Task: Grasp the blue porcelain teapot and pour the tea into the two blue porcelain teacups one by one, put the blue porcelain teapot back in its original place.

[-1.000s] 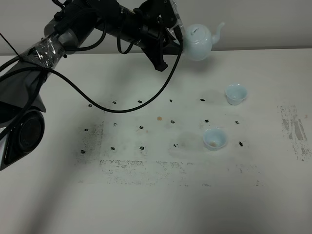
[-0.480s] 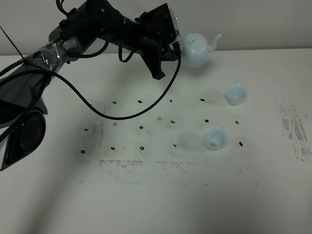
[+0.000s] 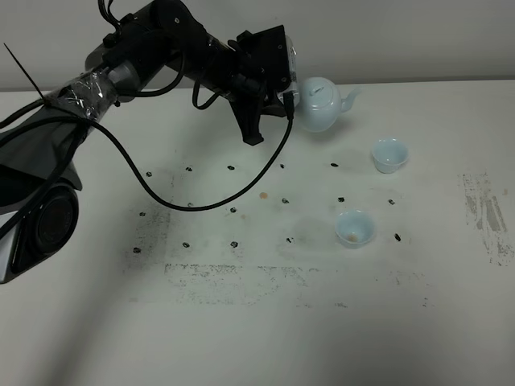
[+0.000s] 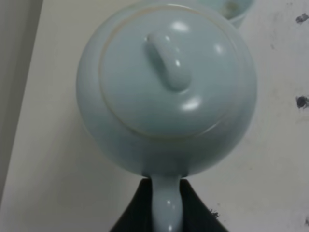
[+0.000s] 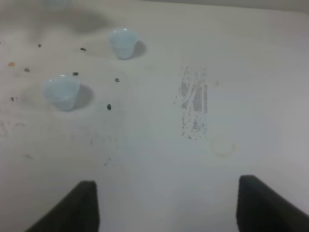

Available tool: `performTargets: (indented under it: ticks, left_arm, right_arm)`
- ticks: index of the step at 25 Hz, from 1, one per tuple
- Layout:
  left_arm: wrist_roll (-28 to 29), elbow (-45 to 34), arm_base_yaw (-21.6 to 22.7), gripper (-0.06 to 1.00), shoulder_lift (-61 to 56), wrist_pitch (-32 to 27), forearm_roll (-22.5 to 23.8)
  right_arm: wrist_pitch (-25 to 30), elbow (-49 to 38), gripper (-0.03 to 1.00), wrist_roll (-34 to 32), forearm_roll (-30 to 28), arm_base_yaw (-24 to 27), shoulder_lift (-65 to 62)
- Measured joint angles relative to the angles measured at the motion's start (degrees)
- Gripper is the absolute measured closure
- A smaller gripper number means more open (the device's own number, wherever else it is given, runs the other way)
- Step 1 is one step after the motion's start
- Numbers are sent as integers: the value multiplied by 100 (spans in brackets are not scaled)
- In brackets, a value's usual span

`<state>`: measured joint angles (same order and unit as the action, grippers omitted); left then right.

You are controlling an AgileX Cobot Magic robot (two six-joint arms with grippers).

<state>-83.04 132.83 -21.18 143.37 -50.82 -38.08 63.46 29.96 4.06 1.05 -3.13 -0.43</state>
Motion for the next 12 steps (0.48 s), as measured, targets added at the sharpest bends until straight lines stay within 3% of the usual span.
performTargets:
  ticks: [5, 12]
  left_arm:
    - [550, 0, -110, 94, 4, 30, 394]
    - [1387, 79, -280, 94, 12, -39, 581]
  right_arm:
    - [0, 0, 39, 0, 0, 0, 0]
    - [0, 0, 39, 0, 0, 0, 0]
